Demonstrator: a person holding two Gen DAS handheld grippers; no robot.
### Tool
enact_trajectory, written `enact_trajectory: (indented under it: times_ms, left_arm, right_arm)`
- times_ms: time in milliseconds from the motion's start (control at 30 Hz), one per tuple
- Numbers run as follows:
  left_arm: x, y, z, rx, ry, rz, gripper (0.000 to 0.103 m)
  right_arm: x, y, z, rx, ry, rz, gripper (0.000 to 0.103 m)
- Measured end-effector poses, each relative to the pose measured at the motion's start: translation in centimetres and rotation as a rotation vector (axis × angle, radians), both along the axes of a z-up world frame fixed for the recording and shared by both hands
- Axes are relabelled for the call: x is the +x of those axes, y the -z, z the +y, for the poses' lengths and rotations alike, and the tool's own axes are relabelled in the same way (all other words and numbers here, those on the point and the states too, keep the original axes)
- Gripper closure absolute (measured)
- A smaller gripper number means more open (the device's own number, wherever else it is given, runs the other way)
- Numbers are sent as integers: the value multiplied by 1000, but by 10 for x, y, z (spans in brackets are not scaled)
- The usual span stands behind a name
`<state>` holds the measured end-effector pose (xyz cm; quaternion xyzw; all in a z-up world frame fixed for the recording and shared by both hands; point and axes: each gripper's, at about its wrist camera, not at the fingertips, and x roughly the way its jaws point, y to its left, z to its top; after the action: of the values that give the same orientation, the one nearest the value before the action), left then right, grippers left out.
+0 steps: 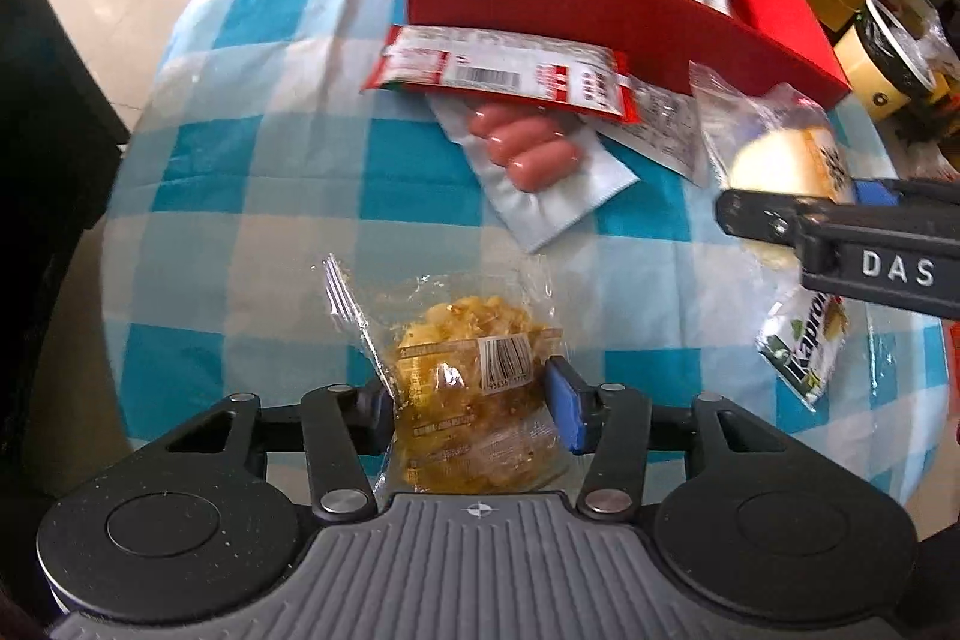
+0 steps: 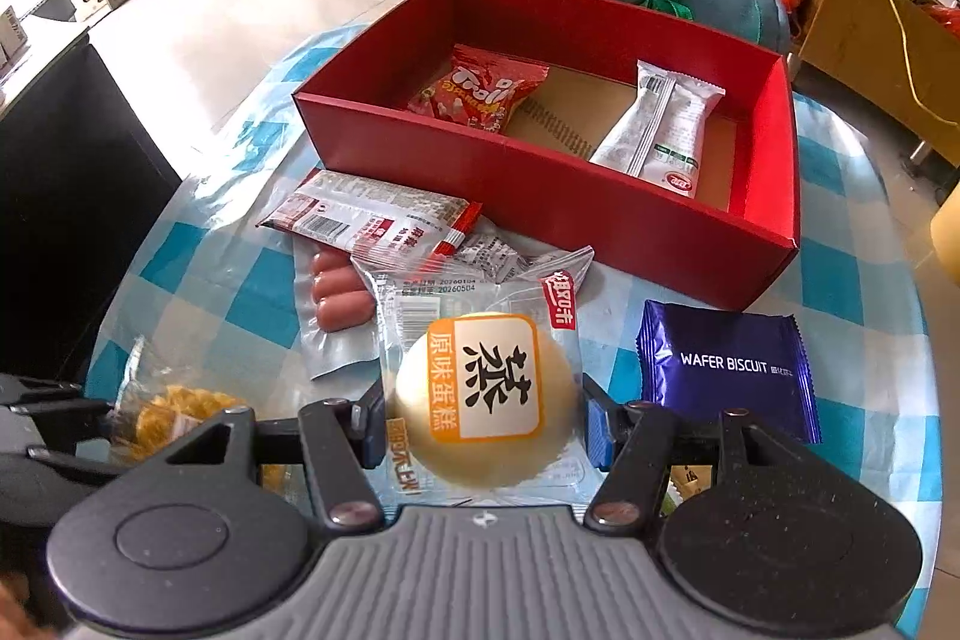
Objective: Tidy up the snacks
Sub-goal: 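Close the left tool on the waffle-cake bag while the right tool grasps the round bun bag, then lift the waffle-cake bag with the left tool while the right tool lifts the bun bag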
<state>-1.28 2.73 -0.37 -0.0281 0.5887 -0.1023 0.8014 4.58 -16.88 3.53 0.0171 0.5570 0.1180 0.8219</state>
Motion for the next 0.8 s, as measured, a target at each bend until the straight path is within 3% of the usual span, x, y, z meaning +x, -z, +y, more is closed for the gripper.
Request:
enact_trajectory:
  times_ms: [67, 200, 367, 567, 800]
  left_arm:
    - [1, 1, -3, -8, 15, -2, 43]
    - [6, 5, -5, -114, 32, 45, 41]
    - [3, 2, -19, -116, 92, 20, 47]
    - [7, -3, -16, -170, 79, 43, 57]
    - [8, -15, -11, -170, 78, 27, 64]
  right_arm:
    - [0, 0, 0, 1, 0, 1, 49]
    - [1, 2, -3, 1, 8, 10, 49]
    - [2, 4, -4, -2, 14, 16, 49]
    - [3, 3, -8, 5, 30, 10, 49]
    - [3, -2, -12, 16, 44, -6, 49]
